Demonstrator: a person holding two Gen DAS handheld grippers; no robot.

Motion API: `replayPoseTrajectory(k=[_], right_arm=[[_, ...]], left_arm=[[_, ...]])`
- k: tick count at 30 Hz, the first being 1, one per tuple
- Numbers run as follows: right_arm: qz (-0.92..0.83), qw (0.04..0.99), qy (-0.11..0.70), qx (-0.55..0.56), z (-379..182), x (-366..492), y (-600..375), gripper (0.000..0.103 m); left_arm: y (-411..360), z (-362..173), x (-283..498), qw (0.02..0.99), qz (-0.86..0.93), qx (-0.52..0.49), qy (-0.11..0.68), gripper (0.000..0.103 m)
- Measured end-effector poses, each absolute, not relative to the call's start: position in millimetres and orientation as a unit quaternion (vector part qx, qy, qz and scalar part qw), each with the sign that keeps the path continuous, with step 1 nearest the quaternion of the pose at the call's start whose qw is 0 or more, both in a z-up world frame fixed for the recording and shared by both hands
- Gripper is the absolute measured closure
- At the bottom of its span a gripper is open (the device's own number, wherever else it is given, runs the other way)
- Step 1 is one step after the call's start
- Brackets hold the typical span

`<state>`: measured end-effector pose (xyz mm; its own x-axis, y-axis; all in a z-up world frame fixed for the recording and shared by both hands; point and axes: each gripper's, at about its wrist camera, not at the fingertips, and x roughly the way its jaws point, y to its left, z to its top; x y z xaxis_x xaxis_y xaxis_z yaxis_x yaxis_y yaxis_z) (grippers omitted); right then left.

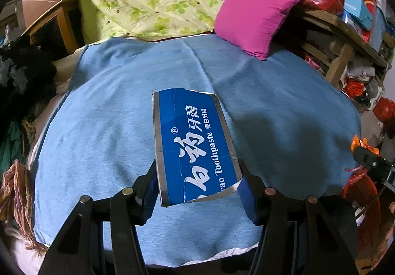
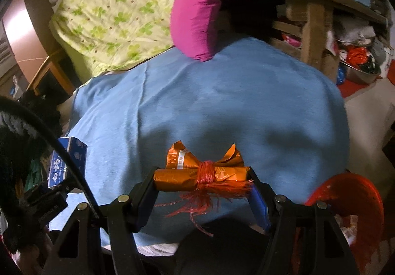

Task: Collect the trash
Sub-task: 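Carry the toothpaste box and orange wrapper over the red basket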

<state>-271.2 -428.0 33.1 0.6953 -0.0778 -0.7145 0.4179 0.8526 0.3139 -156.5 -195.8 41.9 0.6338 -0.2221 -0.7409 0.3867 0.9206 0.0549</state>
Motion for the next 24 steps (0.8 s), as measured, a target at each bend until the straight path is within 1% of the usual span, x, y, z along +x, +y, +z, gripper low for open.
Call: replayPoseTrajectory(k=[6, 17, 24], right_arm=[[-0.174, 0.885, 0.356, 0.246, 32, -305, -452, 0.034], [-0.281, 0.855, 0.344, 0.266, 24, -407, -522, 0.034], [-0.336, 0.822, 0.360, 0.288, -3, -461, -559, 0.034]], left_arm=[[-209, 44, -165, 0.895, -0.188, 0.113, 0.388, 0.043], [-252, 52, -191, 0.883, -0.246, 0.127, 0.378, 0.043], [-288, 57, -213, 0.871, -0.290, 0.142, 0.371, 0.043]])
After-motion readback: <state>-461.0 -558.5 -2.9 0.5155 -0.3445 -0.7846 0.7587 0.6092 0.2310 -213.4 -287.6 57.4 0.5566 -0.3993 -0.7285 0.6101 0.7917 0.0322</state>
